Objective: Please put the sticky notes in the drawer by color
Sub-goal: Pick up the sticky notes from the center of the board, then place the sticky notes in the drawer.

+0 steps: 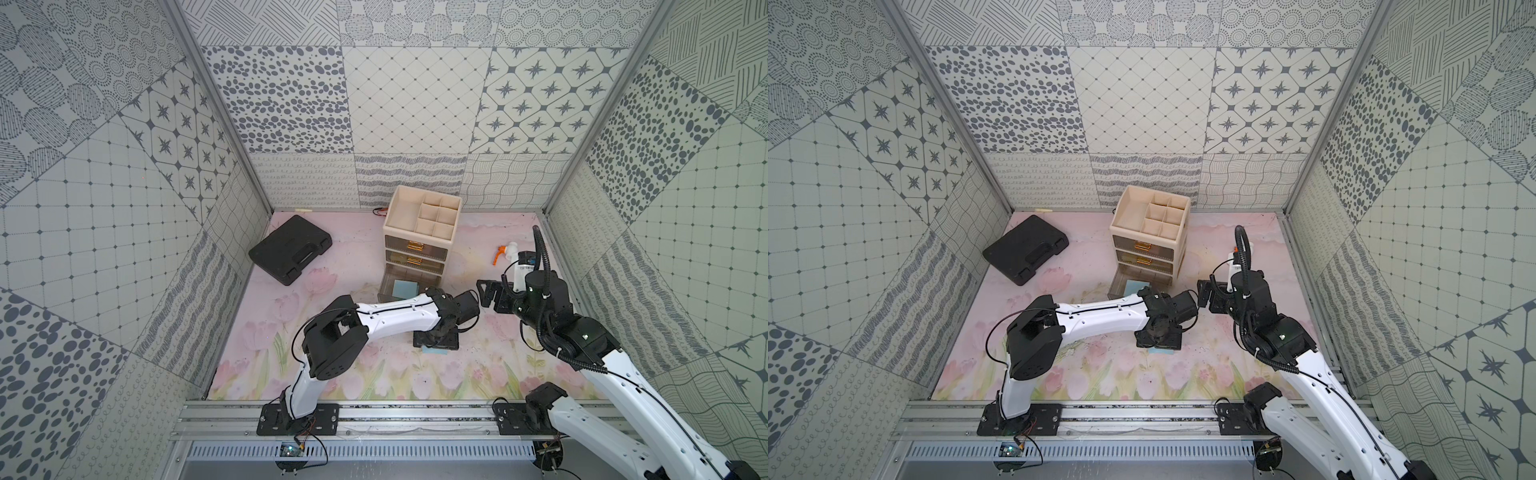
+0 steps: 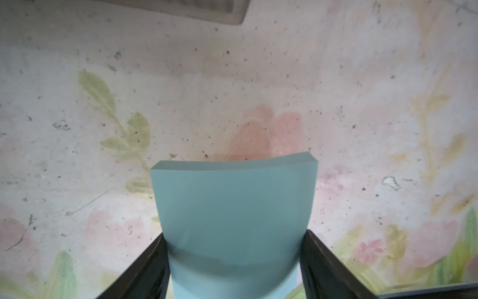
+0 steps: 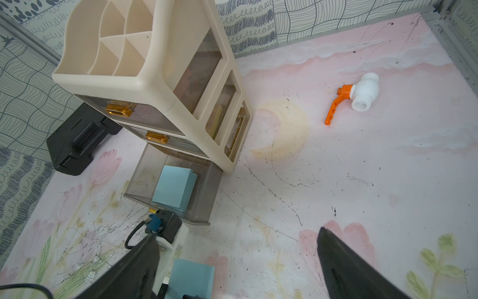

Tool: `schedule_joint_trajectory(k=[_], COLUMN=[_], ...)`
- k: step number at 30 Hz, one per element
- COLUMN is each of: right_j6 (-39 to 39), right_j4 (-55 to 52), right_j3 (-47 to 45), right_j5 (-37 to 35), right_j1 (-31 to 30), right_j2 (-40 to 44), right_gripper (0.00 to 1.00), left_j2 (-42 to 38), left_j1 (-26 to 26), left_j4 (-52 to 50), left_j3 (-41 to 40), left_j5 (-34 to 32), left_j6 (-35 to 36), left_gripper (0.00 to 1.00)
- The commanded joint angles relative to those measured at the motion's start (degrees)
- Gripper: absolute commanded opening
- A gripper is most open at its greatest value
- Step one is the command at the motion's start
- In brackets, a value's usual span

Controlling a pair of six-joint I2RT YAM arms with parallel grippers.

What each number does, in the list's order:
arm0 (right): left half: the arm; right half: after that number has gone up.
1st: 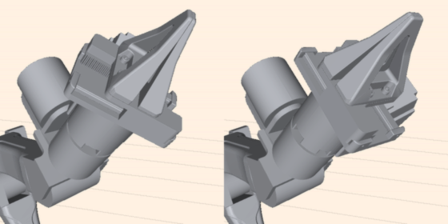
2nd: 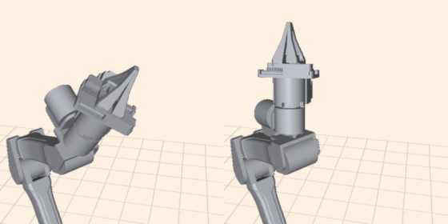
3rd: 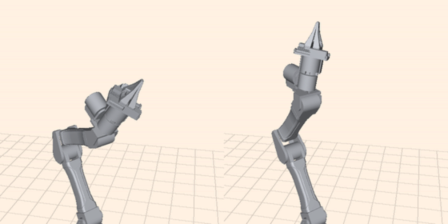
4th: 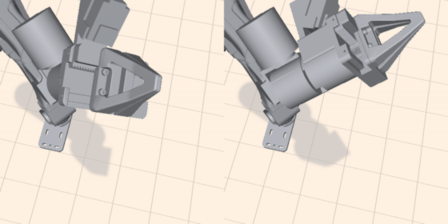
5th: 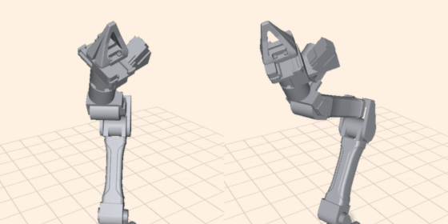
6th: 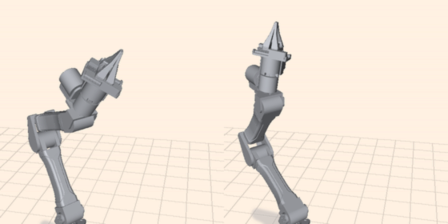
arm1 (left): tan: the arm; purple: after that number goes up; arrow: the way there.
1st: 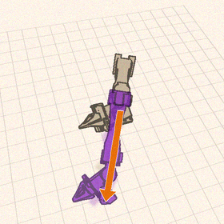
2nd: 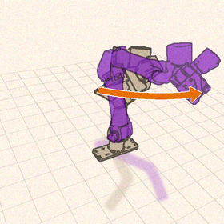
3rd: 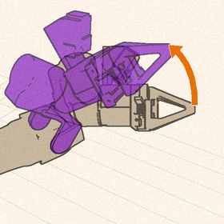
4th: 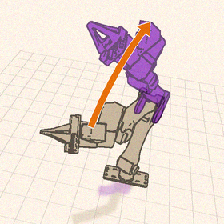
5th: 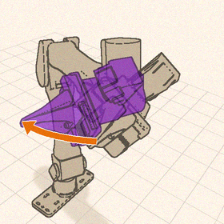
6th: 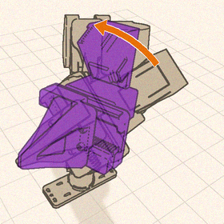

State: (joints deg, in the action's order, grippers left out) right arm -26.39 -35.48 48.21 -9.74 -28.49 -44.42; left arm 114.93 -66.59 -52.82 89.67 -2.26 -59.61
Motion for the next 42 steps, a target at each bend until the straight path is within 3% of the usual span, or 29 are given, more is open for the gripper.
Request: schedule_joint_trajectory(k=[1, 5, 11, 22, 31, 42], right_j6=[-0.02, 0.42, 1.03, 1.14, 1.22, 0.31], right_j4=[3.05, 3.88, 5.6, 8.21, 10.26, 11.47], right_j3=[1.03, 2.07, 4.33, 3.44, 2.9, 1.17], right_j5=[0.06, 0.55, 1.69, 2.18, 2.34, 2.59], right_j1=[-0.01, -0.01, -0.04, 0.07, 0.36, 0.88], right_j2=[-0.81, -2.32, -5.48, -7.46, -8.09, -7.58], right_gripper=[0.99, 0.99, 0.99, 0.99, 0.99, 0.99], left_j2=[-5.01, -8.36, -11.23, -7.48, 0.55, 3.44], left_j1=[-1.1, 0.98, 8.3, 21.0, 24.52, 25.61], left_j4=[-6.72, -9.78, -13.15, -13.7, -18.08, -17.31], left_j3=[0.16, 3.44, 7.21, 10.47, 19.65, 17.9], left_j5=[-0.46, -1.13, 0.71, 7.61, 7.52, 9.55], left_j6=[-1.87, 0.38, 5.62, 14.95, 19.1, 19.47], left_gripper=[0.78, 0.8, 0.8, 0.79, 0.8, 0.8])
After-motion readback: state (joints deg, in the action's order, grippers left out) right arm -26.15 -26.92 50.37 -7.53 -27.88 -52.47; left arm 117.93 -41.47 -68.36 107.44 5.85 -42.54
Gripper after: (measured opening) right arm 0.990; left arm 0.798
